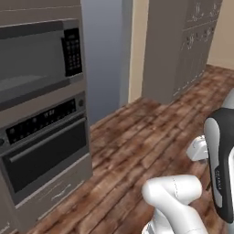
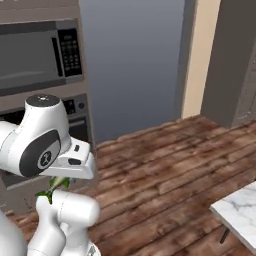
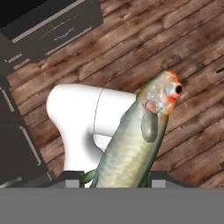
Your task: Take the fish from the fridge and place it on the digital scale on the counter by the fridge. Wait a few seconds for a reading, then move it to the plate on the dining counter.
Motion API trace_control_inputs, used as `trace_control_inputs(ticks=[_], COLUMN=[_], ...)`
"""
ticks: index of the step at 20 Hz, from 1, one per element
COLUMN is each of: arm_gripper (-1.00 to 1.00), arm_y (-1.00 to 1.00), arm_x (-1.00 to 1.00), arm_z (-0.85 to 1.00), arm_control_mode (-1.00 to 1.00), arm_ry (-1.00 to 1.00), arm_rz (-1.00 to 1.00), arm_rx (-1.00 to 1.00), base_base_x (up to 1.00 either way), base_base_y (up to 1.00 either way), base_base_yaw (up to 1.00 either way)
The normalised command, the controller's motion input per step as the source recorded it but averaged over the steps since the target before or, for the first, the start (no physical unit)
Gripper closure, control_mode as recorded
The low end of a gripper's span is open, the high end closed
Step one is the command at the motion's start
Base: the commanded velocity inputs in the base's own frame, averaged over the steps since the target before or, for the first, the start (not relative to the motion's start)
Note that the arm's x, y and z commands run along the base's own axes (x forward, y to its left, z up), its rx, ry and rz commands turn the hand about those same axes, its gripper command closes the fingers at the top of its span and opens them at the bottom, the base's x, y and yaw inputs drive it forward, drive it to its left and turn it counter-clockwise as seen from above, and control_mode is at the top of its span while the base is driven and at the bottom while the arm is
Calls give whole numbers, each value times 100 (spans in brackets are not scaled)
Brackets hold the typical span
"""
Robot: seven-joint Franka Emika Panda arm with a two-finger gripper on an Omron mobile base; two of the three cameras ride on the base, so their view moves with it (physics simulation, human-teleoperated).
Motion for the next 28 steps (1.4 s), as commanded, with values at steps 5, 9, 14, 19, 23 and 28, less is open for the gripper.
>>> trace_control_inputs(ticks=[5,9,14,19,23,28], arm_gripper=[100,100,100,100,100,100], arm_y=[0,0,0,0,0,0], arm_x=[0,0,0,0,0,0], arm_z=[0,0,0,0,0,0], arm_control_mode=[100,100,100,100,100,100], arm_ry=[0,0,0,0,0,0], arm_rz=[0,0,0,0,0,0], arm_rx=[0,0,0,0,0,0], base_base_x=[100,99,90,71,40,28], base_base_y=[0,0,0,4,27,30], base_base_yaw=[-46,-56,-60,-65,-82,-86])
